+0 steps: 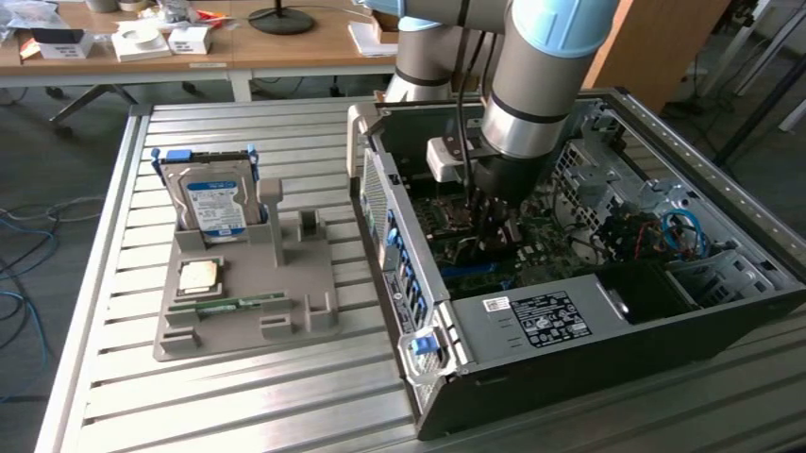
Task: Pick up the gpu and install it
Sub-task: 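Insert the gpu into the slot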
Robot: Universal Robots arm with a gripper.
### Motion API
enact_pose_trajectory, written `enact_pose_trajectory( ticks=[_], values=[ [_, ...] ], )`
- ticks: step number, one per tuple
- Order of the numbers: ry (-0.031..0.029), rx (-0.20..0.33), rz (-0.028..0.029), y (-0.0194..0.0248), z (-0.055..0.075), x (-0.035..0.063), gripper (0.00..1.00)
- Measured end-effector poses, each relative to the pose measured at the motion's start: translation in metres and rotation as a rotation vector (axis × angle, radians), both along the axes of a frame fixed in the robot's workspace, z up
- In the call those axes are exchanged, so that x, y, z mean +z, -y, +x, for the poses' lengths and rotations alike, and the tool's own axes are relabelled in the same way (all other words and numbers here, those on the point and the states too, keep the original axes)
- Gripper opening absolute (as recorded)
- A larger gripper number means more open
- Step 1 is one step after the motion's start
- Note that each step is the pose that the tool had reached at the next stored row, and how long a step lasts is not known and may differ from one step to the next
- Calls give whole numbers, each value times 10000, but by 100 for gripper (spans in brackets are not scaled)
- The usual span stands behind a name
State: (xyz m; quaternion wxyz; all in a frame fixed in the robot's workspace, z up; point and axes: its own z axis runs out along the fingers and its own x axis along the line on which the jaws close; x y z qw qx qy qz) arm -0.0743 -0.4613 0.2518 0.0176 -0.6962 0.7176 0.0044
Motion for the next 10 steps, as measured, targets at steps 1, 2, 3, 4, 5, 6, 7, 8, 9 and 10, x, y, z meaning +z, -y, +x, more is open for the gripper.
enact_pose_trajectory(
  ticks=[1,2,3,4,5,6,7,8,9,10],
  values=[
    [0,0,-25,0,0,0,26],
    [0,0,-46,0,0,0,26],
    [0,0,-54,1,0,0,26],
    [-1,0,-56,1,0,1,26],
    [-1,0,-57,1,-1,1,26],
    [-1,0,-57,1,-1,1,26],
    [-1,0,-58,0,-1,0,26],
    [0,0,-58,0,-1,-4,26],
    [-1,0,-58,0,-1,-7,26],
    [-1,0,-59,1,-1,-7,26]
  ],
)
